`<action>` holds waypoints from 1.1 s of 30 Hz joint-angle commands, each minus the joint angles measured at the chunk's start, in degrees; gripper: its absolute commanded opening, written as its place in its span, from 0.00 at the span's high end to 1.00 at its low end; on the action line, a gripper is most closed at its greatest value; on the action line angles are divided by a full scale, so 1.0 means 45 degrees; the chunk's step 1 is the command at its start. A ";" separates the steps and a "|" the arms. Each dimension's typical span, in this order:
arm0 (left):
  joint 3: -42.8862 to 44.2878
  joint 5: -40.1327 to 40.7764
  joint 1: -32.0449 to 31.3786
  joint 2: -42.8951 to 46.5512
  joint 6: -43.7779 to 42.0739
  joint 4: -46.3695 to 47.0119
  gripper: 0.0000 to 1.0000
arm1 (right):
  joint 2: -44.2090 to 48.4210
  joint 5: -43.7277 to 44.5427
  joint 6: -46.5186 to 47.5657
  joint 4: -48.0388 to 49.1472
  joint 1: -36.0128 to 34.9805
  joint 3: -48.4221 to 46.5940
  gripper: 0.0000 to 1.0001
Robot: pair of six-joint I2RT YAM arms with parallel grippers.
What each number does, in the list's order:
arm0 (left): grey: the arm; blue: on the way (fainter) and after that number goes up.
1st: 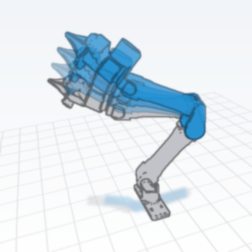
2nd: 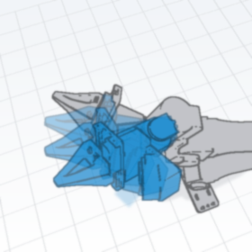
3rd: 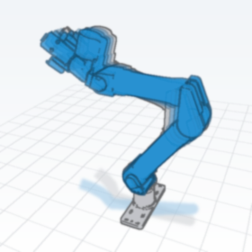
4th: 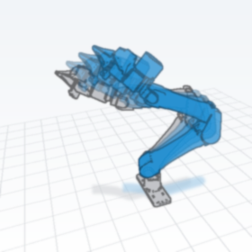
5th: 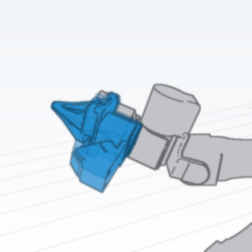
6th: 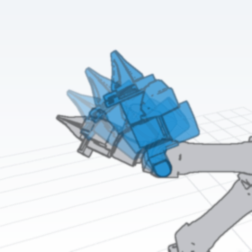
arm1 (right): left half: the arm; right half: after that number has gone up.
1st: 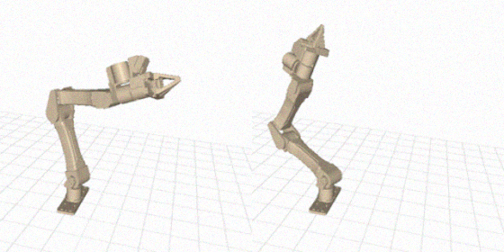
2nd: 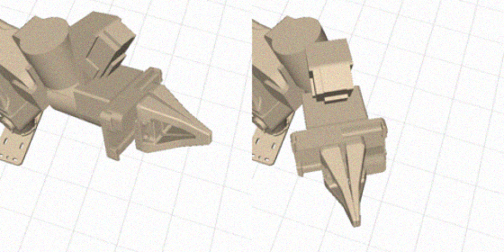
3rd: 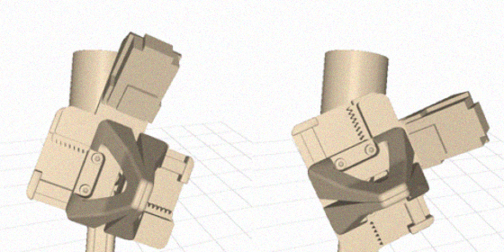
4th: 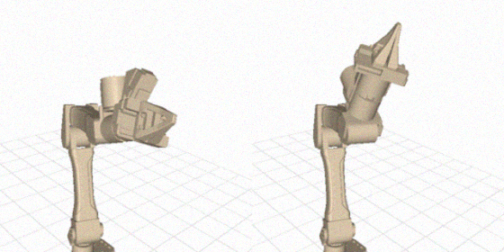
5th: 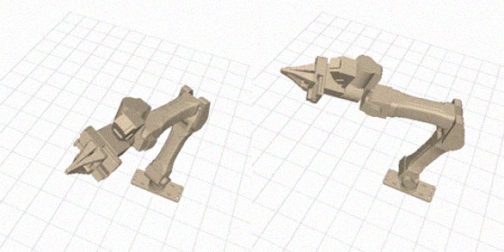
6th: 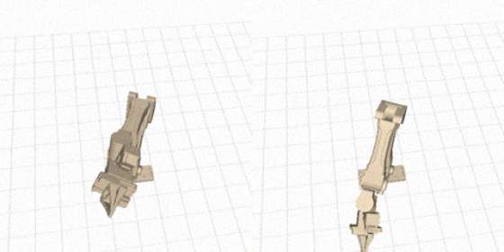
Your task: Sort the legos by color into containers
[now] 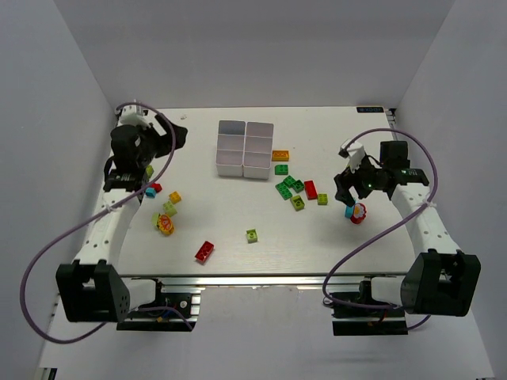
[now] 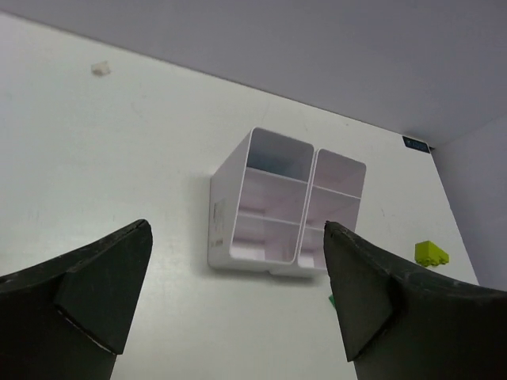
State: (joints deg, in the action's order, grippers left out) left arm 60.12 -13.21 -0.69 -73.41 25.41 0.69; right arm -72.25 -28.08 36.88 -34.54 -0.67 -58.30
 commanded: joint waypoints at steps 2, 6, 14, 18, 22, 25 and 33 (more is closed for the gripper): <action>-0.0839 0.1918 -0.0199 0.1819 0.1422 -0.2686 0.02 | 0.0409 0.1294 0.2853 -0.1892 0.0499 0.0279 0.10; -0.1269 0.1571 -0.0199 0.2328 0.1560 -0.3257 0.02 | 0.0704 0.1241 0.5899 -0.2087 0.0948 0.1158 0.10; -0.1210 -0.0247 -0.0198 0.2190 0.1521 -0.4177 0.02 | -0.1677 0.1356 0.7039 -0.2715 0.1261 0.0556 0.11; -0.1620 -0.0500 -0.0199 0.2503 0.1775 -0.4098 0.02 | -0.2477 0.1687 0.6784 -0.2011 0.1281 0.0379 0.10; -0.1797 -0.0872 -0.0199 0.2660 0.1912 -0.4020 0.02 | -0.3007 0.1883 0.6843 -0.1778 0.1281 0.0533 0.11; -0.1933 -0.0989 -0.0199 0.2738 0.2029 -0.4001 0.02 | -0.3124 0.2117 0.6901 -0.1016 0.1261 0.0924 0.11; -0.2206 -0.2452 -0.0199 0.2329 0.3043 -0.2891 0.02 | -0.3749 0.2411 0.7428 -0.0449 0.1281 0.1393 0.13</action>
State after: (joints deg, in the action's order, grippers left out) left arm 51.07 -19.79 -1.52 -63.05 36.34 -15.86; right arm -88.47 -17.89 68.14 -38.35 4.86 -53.17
